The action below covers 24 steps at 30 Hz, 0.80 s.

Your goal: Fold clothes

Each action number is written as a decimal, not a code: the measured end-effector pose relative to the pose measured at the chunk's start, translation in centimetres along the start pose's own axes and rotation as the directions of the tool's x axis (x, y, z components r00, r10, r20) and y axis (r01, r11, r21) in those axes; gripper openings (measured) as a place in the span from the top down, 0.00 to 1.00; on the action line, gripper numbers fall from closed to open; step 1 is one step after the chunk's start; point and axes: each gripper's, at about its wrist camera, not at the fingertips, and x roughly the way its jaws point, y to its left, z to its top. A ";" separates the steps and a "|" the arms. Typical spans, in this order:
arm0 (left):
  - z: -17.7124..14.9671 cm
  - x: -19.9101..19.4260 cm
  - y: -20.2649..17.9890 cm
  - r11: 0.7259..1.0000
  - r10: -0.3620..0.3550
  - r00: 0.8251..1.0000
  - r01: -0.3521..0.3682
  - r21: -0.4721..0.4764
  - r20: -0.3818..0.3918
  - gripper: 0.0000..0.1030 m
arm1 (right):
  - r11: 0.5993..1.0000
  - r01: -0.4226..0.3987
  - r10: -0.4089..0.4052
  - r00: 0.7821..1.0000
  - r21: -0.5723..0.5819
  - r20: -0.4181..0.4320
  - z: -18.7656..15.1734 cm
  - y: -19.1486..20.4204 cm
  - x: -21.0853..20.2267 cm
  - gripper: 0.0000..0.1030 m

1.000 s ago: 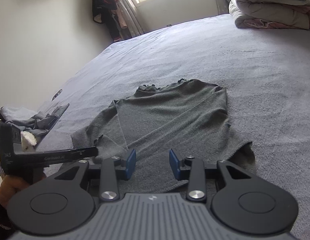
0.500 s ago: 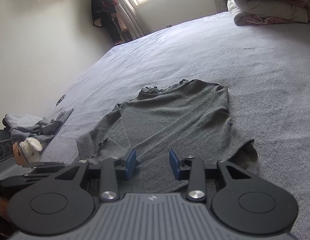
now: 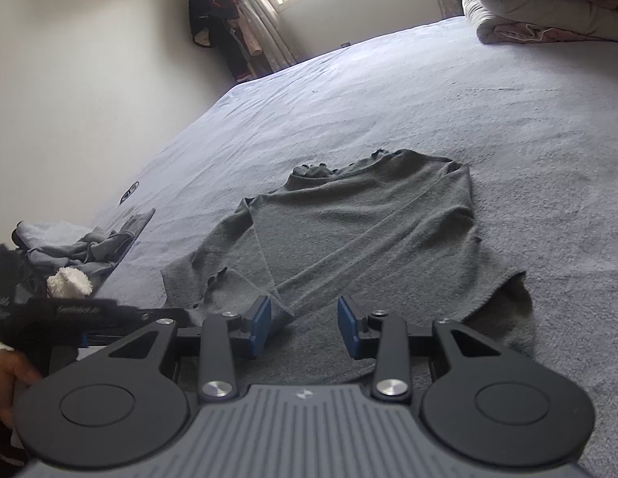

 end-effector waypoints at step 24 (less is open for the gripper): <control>-6.2 0.6 -7.2 0.879 -0.211 0.973 0.231 0.417 -0.095 0.97 | 0.995 -0.025 0.022 0.999 0.096 0.032 0.6 -1.7 -1.1 0.62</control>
